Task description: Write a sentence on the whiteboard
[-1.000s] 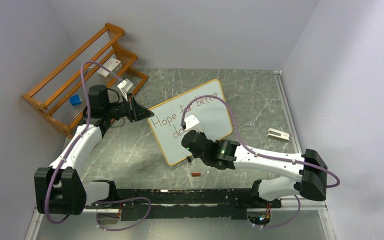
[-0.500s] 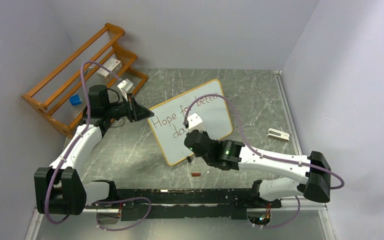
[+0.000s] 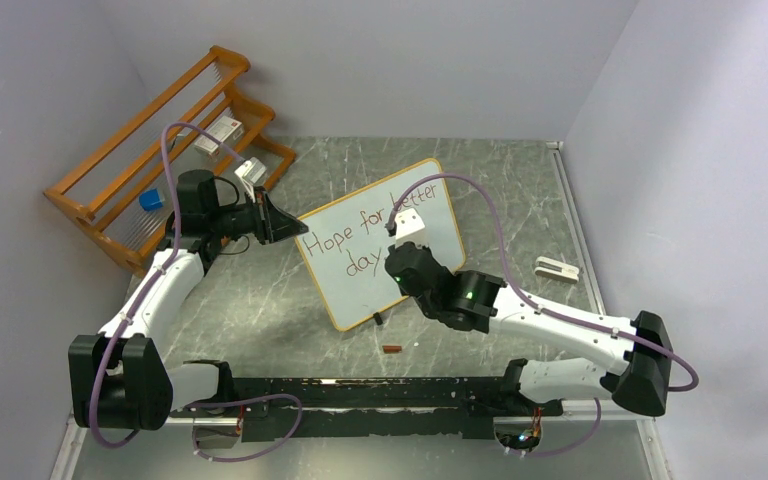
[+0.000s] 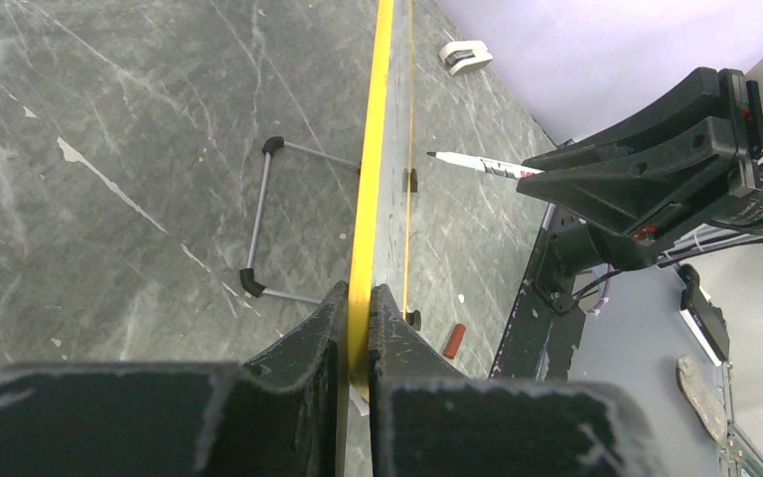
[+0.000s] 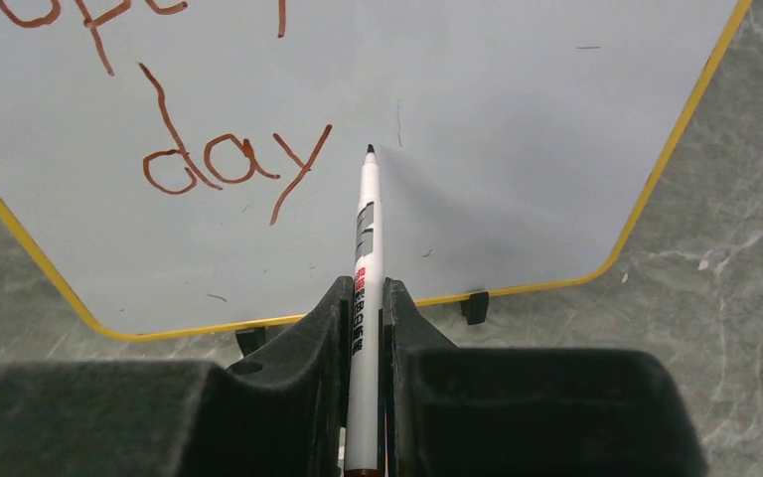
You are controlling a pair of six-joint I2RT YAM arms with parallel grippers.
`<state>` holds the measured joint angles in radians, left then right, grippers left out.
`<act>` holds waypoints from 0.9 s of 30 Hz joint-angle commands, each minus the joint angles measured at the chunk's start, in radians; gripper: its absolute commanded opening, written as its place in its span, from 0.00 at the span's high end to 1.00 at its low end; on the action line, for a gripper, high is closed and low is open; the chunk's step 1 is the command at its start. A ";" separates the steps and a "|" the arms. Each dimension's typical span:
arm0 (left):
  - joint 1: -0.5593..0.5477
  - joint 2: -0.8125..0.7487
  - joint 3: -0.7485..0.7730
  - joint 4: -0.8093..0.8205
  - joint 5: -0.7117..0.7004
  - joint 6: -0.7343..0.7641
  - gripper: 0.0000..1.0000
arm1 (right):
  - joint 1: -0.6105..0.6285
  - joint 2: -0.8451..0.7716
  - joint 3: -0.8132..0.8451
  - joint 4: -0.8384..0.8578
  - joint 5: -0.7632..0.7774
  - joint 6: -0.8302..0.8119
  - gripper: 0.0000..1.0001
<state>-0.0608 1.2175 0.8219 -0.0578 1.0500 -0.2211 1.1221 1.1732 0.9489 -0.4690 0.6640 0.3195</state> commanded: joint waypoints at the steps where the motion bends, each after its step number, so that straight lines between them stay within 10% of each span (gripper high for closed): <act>1: -0.022 0.043 -0.030 -0.094 -0.092 0.068 0.95 | -0.016 -0.010 -0.018 0.052 0.005 -0.011 1.00; 27: -0.023 0.043 -0.029 -0.098 -0.094 0.070 0.95 | -0.048 0.062 -0.027 0.112 -0.006 -0.025 1.00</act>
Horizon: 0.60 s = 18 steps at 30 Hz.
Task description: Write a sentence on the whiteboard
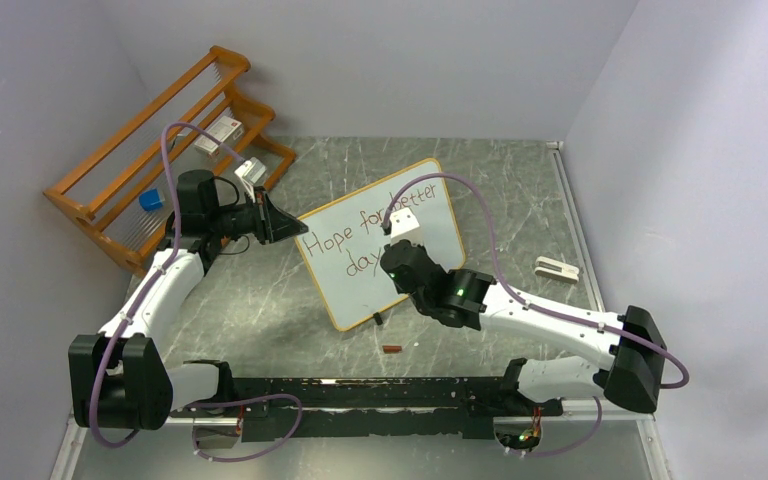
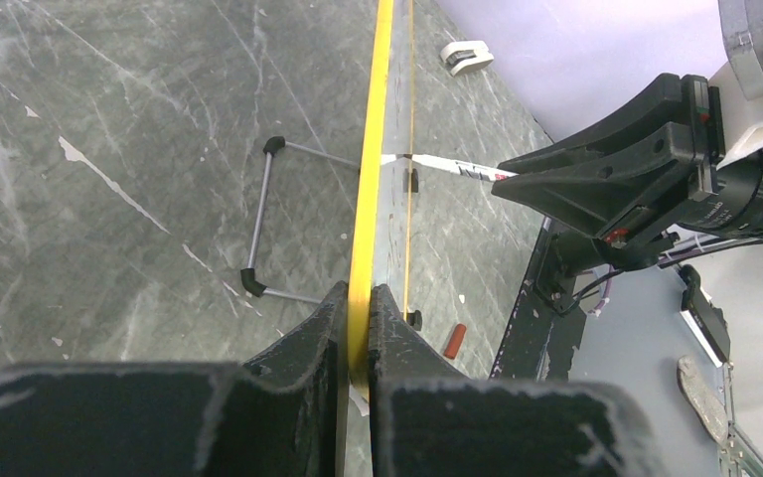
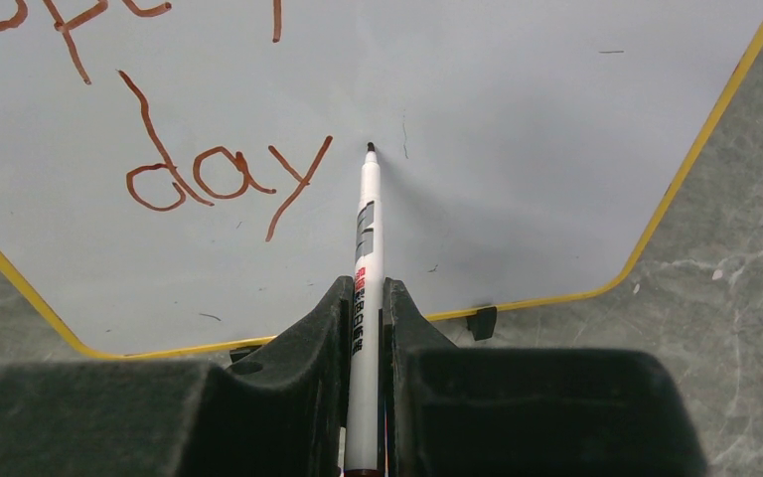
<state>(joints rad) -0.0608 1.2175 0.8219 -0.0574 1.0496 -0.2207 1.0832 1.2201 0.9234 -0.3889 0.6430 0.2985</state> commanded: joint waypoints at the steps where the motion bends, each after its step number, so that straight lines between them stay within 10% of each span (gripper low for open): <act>1: -0.023 0.043 -0.029 -0.099 -0.093 0.069 0.95 | -0.008 0.017 -0.002 0.033 0.017 -0.004 1.00; 18: -0.024 0.044 -0.029 -0.099 -0.095 0.070 0.95 | -0.009 0.014 0.012 0.082 -0.013 -0.030 1.00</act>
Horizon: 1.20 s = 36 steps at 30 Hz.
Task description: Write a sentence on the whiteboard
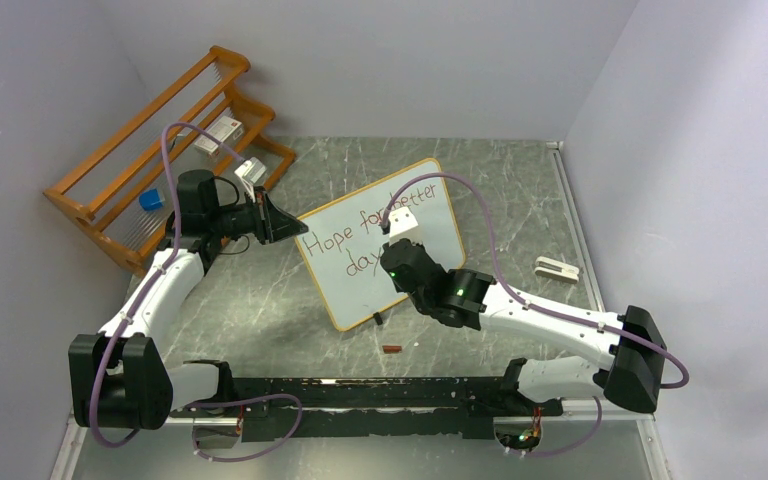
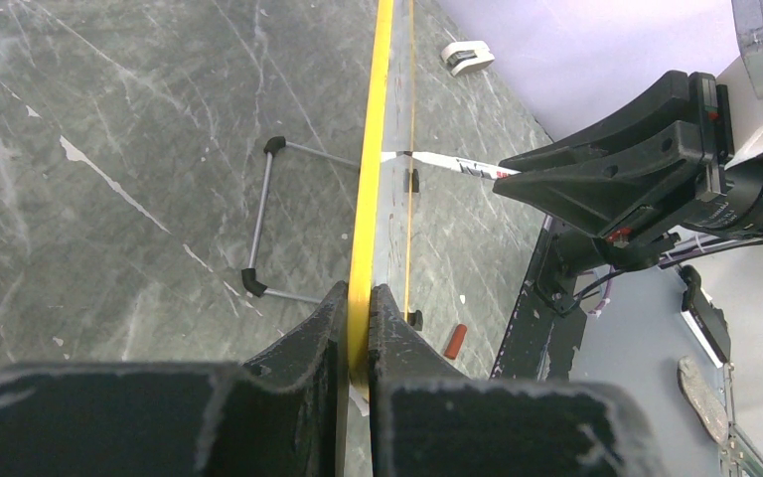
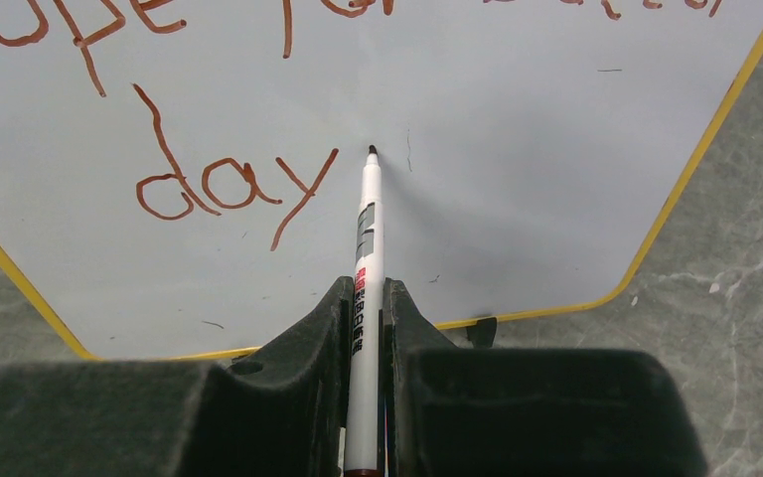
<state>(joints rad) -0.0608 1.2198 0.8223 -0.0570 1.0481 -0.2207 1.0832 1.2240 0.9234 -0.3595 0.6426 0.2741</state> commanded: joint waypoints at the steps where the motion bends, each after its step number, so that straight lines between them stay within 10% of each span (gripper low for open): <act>1: -0.024 0.042 -0.029 -0.099 -0.094 0.070 0.95 | -0.008 0.012 0.014 0.050 -0.014 -0.003 1.00; 36: -0.024 0.043 -0.028 -0.101 -0.097 0.071 0.95 | -0.006 0.000 -0.027 -0.062 -0.087 0.031 1.00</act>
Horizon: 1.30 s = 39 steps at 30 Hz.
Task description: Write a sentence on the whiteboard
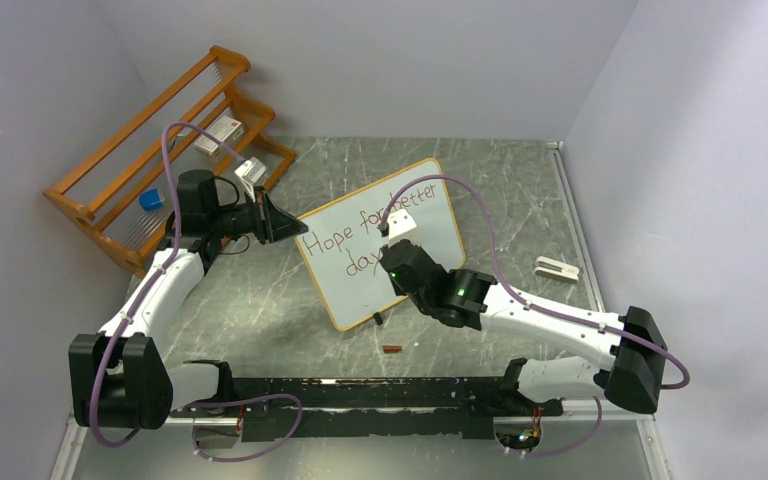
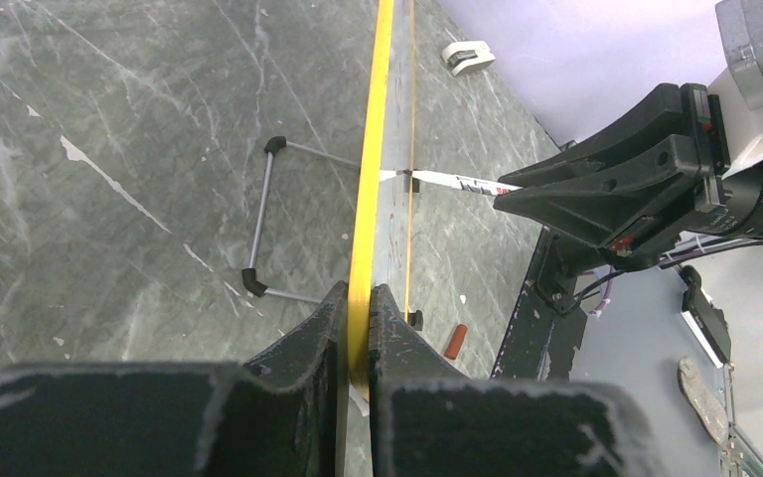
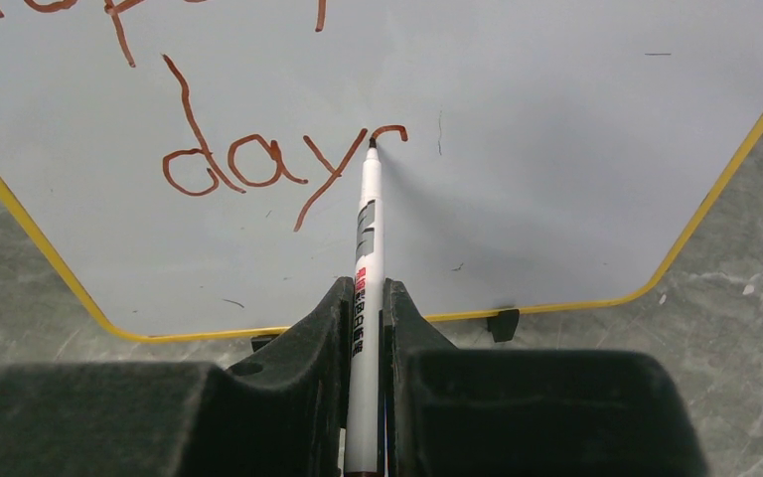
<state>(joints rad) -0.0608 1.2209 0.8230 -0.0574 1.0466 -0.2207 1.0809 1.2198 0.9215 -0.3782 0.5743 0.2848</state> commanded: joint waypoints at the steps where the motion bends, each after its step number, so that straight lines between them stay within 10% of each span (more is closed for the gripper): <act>1: -0.024 0.041 -0.028 -0.099 -0.095 0.072 0.95 | -0.004 0.003 -0.027 -0.048 -0.014 0.020 1.00; 39: -0.024 0.042 -0.029 -0.100 -0.094 0.069 0.95 | 0.025 -0.007 -0.010 -0.034 0.002 0.061 1.00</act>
<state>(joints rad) -0.0608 1.2213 0.8234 -0.0574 1.0473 -0.2207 1.1038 1.2201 0.9051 -0.4534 0.5575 0.3321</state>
